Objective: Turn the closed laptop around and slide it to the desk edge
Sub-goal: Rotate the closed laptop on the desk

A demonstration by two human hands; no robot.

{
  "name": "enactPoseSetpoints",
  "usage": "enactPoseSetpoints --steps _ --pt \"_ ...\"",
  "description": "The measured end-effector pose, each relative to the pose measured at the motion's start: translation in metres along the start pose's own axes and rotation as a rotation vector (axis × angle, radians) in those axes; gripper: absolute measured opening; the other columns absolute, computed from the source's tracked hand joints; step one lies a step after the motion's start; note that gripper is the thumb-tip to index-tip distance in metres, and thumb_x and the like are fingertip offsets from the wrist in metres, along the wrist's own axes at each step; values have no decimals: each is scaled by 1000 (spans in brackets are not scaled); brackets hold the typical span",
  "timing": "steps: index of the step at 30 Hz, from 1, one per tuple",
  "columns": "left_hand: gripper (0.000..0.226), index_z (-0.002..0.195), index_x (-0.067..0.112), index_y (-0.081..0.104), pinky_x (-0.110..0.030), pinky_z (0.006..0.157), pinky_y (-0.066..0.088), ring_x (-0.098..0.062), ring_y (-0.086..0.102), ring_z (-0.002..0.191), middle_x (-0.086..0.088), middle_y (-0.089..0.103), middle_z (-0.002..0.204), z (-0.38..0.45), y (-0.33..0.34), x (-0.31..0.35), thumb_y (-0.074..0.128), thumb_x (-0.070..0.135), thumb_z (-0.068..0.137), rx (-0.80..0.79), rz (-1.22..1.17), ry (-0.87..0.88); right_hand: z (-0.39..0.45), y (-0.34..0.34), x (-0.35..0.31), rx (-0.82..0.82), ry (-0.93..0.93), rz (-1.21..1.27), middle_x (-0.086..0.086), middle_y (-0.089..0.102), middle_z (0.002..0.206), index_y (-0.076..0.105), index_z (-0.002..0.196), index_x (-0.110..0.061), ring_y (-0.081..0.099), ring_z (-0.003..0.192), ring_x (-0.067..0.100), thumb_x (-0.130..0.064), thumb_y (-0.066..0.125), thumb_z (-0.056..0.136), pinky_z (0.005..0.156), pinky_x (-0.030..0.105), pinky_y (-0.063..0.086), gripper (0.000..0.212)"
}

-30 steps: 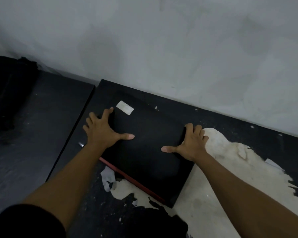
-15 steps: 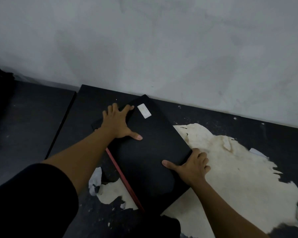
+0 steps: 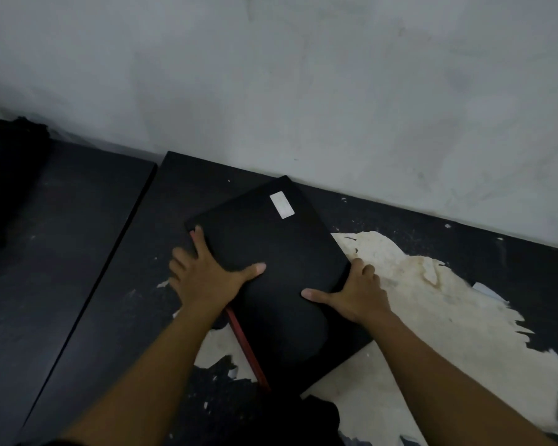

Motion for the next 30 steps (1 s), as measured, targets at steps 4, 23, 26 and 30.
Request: enactPoseSetpoints --steps 4,23,26,30 --pt "157 157 45 -20 -53 109 42 -45 39 140 -17 5 161 -37 37 -24 83 82 45 -164 -281 7 -5 -1 -3 14 7 -38 10 42 136 29 142 -15 43 129 32 -106 54 35 101 49 43 143" --pt "157 159 37 -23 -55 119 30 -46 21 151 -17 -11 169 -2 19 3 92 62 55 -334 236 300 -101 89 12 -47 219 340 17 50 130 32 128 -12 57 112 38 -80 74 65 89 45 52 102" --pt "154 159 39 -20 -56 118 31 -45 22 151 -17 -8 170 -6 10 6 90 66 55 -339 239 333 -101 93 11 -133 243 367 16 52 135 31 132 -11 57 116 37 -75 79 65 92 45 52 105" --pt "150 160 42 -14 -64 109 40 -47 29 146 -20 8 165 -36 -5 -19 82 81 51 -111 35 249 -69 43 -6 -44 128 125 11 33 143 22 143 -20 47 128 38 -69 90 48 99 52 46 127"
Point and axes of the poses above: each hand's wrist, its own z-axis towards the middle knuckle, its own y-axis out of the palm, x = y × z, the point moved 9 cm from there along z, towards the middle knuckle
